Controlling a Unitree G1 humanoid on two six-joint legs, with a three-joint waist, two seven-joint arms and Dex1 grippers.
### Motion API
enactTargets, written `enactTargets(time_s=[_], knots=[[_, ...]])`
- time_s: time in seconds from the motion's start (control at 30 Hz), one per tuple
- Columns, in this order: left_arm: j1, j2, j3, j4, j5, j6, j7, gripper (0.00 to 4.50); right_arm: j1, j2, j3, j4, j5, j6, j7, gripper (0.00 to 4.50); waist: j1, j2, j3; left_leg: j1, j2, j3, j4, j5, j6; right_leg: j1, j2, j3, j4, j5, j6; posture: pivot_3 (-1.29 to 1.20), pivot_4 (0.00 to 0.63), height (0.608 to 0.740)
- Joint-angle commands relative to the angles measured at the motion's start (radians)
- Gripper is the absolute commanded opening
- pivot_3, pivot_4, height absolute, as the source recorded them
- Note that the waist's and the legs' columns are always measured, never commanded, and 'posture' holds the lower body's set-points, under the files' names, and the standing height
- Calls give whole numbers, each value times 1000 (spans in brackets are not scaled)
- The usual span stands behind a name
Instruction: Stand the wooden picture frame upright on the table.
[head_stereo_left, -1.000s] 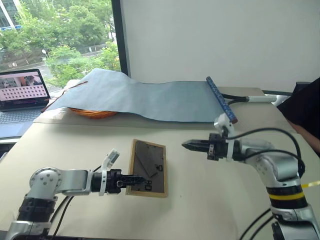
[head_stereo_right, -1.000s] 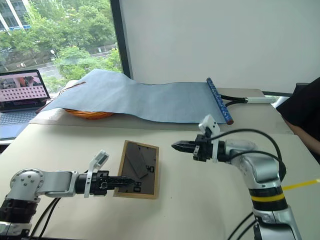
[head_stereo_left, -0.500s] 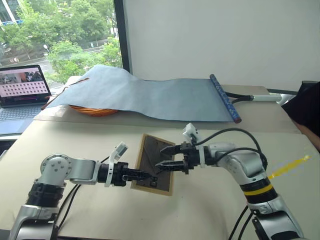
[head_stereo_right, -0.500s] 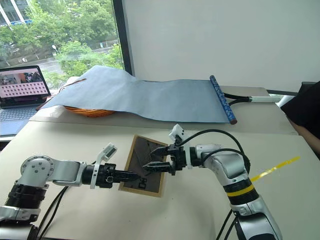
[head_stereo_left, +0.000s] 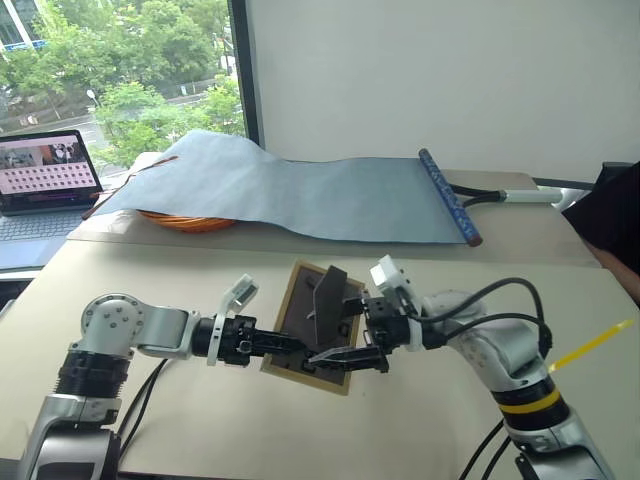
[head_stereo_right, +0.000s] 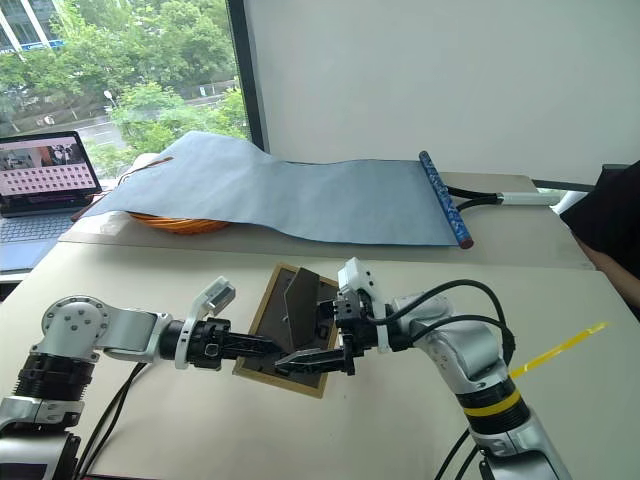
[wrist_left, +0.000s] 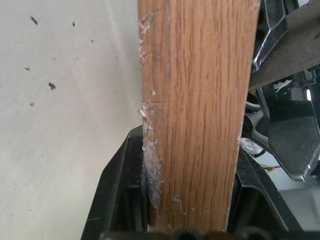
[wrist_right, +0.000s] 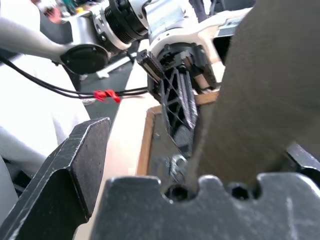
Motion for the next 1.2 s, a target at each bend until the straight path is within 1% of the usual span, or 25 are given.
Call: enactTargets(time_s=[0.03, 0.1, 0.13, 0.2, 0.3, 0.33, 0.37, 0.4, 0.43, 0.5, 0.53, 0.63, 0.7, 0.77, 0.8, 0.87, 0.93, 1.03, 1.07, 1.1, 1.13, 1.17, 1.2], knots=[[0, 37, 65, -3, -11, 16, -86, 1183, 19, -92, -95, 18, -55, -90, -6, 4466, 1, 0, 0, 0, 0, 0, 0, 0, 0, 0, 0, 0, 0, 0, 0, 0, 150, 704], [4, 53, 85, 25, -8, 17, -124, 1183, 42, -135, -140, -8, -42, -94, -6, 4466, 7, 0, 0, -1, 0, 0, 0, 0, 0, 0, 0, 0, 0, 0, 0, 0, 150, 704], [8, 60, 89, 30, 4, 17, -141, 1183, 54, -151, -152, -11, -61, -123, -13, 4466, 7, 0, 0, -1, 0, 0, 0, 0, 0, 0, 0, 0, 0, 0, 0, 0, 150, 704], [19, 71, 87, 35, 13, 17, -177, 1183, 73, -161, -157, -3, -140, -240, -44, 4466, 8, 0, 0, -1, 0, -1, -1, 0, 0, 0, 0, -1, 0, 0, -1, 0, 150, 704], [25, 80, 66, 46, 20, 17, -224, 1183, 86, -145, -109, 66, -347, -535, -135, 4466, 1, 0, 1, -1, 0, -1, 0, 0, 0, 0, 0, -1, 0, 0, -1, 0, 150, 704], [23, 76, 61, 53, 36, 17, -236, 1183, 82, -138, -78, 118, -470, -728, -203, 4466, 0, 0, 1, -1, 0, -1, 0, 0, 0, 0, 0, -1, 0, 0, -1, 0, 150, 704], [21, 73, 57, 57, 50, 17, -247, 1183, 78, -133, -58, 158, -553, -865, -250, 4466, 0, 0, 1, -1, 0, -1, 0, 0, 0, 0, 0, -1, 0, 0, 0, 0, 150, 704], [21, 67, 53, 53, 78, 16, -262, 1183, 74, -119, -44, 209, -673, -1049, -362, 4466, -1, 0, 1, -1, 0, -1, 1, 0, 0, 0, 0, -1, 0, 0, 0, 0, 150, 704], [21, 63, 50, 49, 100, 15, -275, 1183, 70, -107, -36, 253, -759, -1183, -445, 4466, -1, 0, 1, -1, 0, -1, 1, 0, 0, 0, 0, -1, 0, 0, 0, 0, 150, 704], [19, 56, 44, 54, 130, 16, -304, 1183, 52, -103, -7, 332, -940, -1374, -603, 4466, 0, 1, 1, -1, 0, -1, 1, 0, 0, 0, 0, -2, 0, 0, 0, 0, 150, 704], [17, 53, 41, 57, 142, 17, -319, 1183, 39, -89, 8, 366, -1019, -1435, -681, 4466, 0, 1, 1, -1, 0, -1, 1, 0, 0, 0, 0, -1, 0, 0, 0, 0, 150, 704], [13, 46, 38, 50, 179, 13, -359, 1183, -2, -47, 40, 441, -1176, -1533, -852, 4466, -2, 2, 1, -1, 0, -2, 0, 1, -1, 0, 0, -2, 1, 0, -1, 0, 150, 704], [11, 39, 35, 32, 187, 15, -374, 1183, -39, -5, 71, 489, -1267, -1565, -961, 4466, -3, 2, 1, 0, 0, -2, 0, 2, -2, 0, 0, -2, 2, 0, -1, 0, 150, 704], [8, 36, 31, 17, 188, 17, -383, 1183, -60, 17, 91, 517, -1329, -1582, -1035, 4466, -2, 2, 1, -1, 0, -3, 0, 2, -3, 0, 0, -3, 3, 0, -1, 0, 150, 704], [5, 36, 30, 11, 181, 17, -383, 1183, -69, 26, 98, 517, -1378, -1585, -1095, 4466, -1, 2, 1, -1, 0, -4, 1, 3, -4, 0, 0, -3, 3, 0, -1, 0, 150, 704], [1, 37, 27, 3, 170, 17, -379, 1183, -83, 42, 119, 533, -1425, -1579, -1152, 4466, 1, 2, 2, -1, 0, -5, 1, 3, -4, 1, 0, -4, 4, 0, -1, 0, 150, 704], [6, 41, 26, -16, 172, 17, -372, 1183, -89, 48, 131, 552, -1429, -1582, -1186, 4466, 2, 2, 2, -1, -1, -6, 1, 3, -4, 1, 0, -5, 4, 0, -1, 0, 150, 704], [37, 49, 36, -95, 194, 14, -368, 1183, -98, 49, 137, 587, -1393, -1586, -1208, 3670, 2, 2, 2, -1, -1, -9, 2, 4, -4, 3, 0, -7, 4, 0, -1, 0, 150, 704], [51, 51, 42, -129, 207, 3, -370, 1183, -99, 45, 137, 592, -1384, -1587, -1213, 3473, 0, 2, 2, 0, -1, -9, 2, 4, -3, 4, 0, -8, 5, 0, -1, 0, 150, 704], [67, 53, 48, -165, 224, -21, -378, 1183, -98, 41, 137, 598, -1374, -1589, -1215, 3020, 0, 2, 2, 0, -1, -9, 2, 4, -3, 4, 0, -8, 5, 0, -1, 0, 150, 704], [77, 55, 52, -186, 235, -40, -384, 1183, -98, 38, 137, 602, -1368, -1589, -1217, 2792, 0, 2, 2, 0, -1, -9, 2, 4, -3, 5, 0, -8, 5, 0, -1, 0, 150, 704], [83, 56, 53, -191, 250, -50, -382, 1682, -98, 35, 137, 608, -1364, -1590, -1219, 2336, -1, 2, 2, 0, -1, -10, 2, 4, -3, 5, 0, -8, 5, 0, -1, 0, 150, 704], [86, 57, 54, -193, 262, -55, -382, 2222, -99, 32, 138, 612, -1361, -1591, -1223, 2087, -1, 2, 2, 0, -1, -10, 2, 4, -3, 5, 0, -8, 6, 0, -2, 0, 150, 704]])
